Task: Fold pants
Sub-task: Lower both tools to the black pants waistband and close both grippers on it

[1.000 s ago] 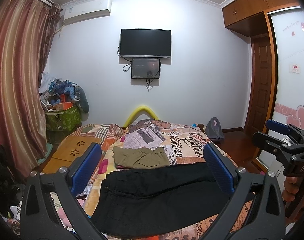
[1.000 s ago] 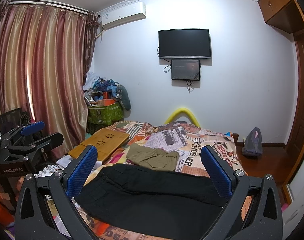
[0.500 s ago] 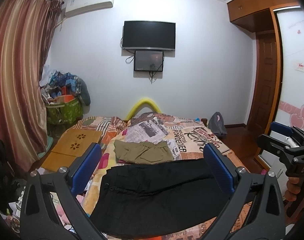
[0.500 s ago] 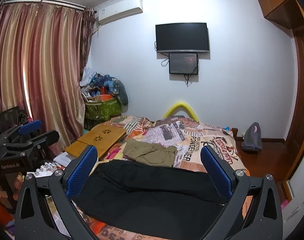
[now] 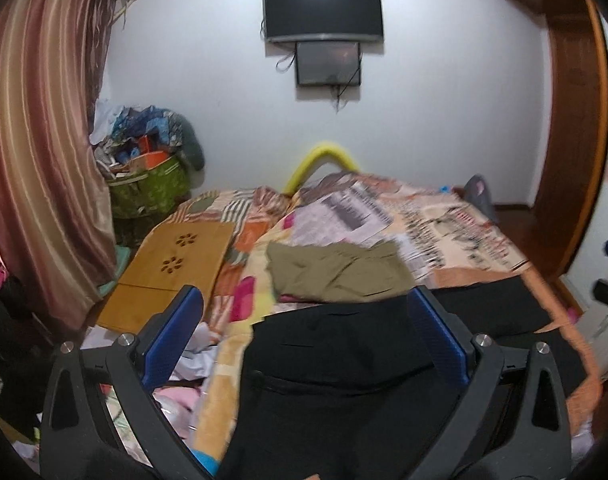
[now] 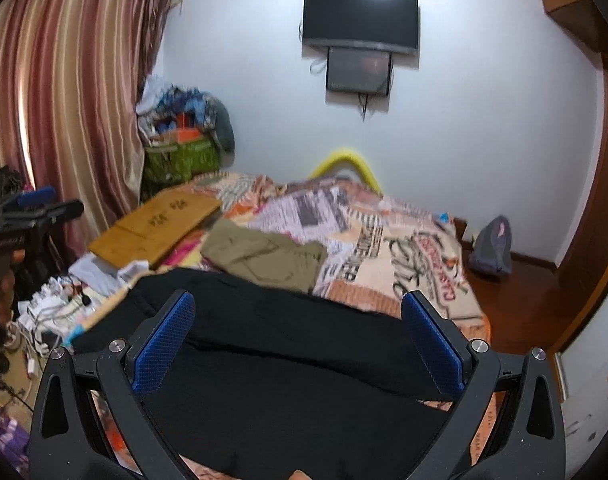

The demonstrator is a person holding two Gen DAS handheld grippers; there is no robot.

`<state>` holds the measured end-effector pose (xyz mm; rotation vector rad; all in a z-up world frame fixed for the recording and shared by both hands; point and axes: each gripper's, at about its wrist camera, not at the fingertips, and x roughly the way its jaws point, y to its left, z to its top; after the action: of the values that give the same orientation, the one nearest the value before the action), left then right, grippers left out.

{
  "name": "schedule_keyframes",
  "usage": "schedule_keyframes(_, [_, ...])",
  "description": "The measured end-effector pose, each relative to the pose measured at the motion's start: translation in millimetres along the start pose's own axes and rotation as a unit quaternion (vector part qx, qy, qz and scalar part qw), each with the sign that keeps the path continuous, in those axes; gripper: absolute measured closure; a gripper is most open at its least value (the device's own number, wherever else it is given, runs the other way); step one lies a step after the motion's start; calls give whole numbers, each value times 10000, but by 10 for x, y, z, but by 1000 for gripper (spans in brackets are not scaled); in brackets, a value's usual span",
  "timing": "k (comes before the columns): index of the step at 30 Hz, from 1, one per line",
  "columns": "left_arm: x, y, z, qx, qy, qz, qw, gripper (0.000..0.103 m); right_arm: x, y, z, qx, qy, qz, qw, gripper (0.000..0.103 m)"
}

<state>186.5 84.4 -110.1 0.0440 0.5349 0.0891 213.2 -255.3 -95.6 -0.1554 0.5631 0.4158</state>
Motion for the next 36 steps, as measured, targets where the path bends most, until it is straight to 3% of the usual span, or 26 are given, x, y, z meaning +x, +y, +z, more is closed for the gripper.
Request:
schedule_keyframes(12, [1548, 517, -221, -165, 779, 235, 9965, 0, 993, -506, -138, 88, 928, -84, 9956, 1])
schedule_keyframes(18, [2304, 733, -358, -197, 1389, 213, 9899, 0, 1546, -745, -219, 16, 1324, -233, 9909, 1])
schedule_keyframes(27, [3319, 934, -746, -642, 2671, -27, 9615, 12, 2280, -906, -296, 12, 1869, 25, 9824, 3])
schedule_keyframes(34, [3662, 964, -1008, -829, 3343, -335, 9382, 12, 2761, -953, -343, -240, 2334, 585, 9703, 10])
schedule_keyframes(36, [3724, 975, -1088, -1001, 3475, -522, 9309, 17, 2870, -947, -368, -293, 2473, 664, 9662, 11])
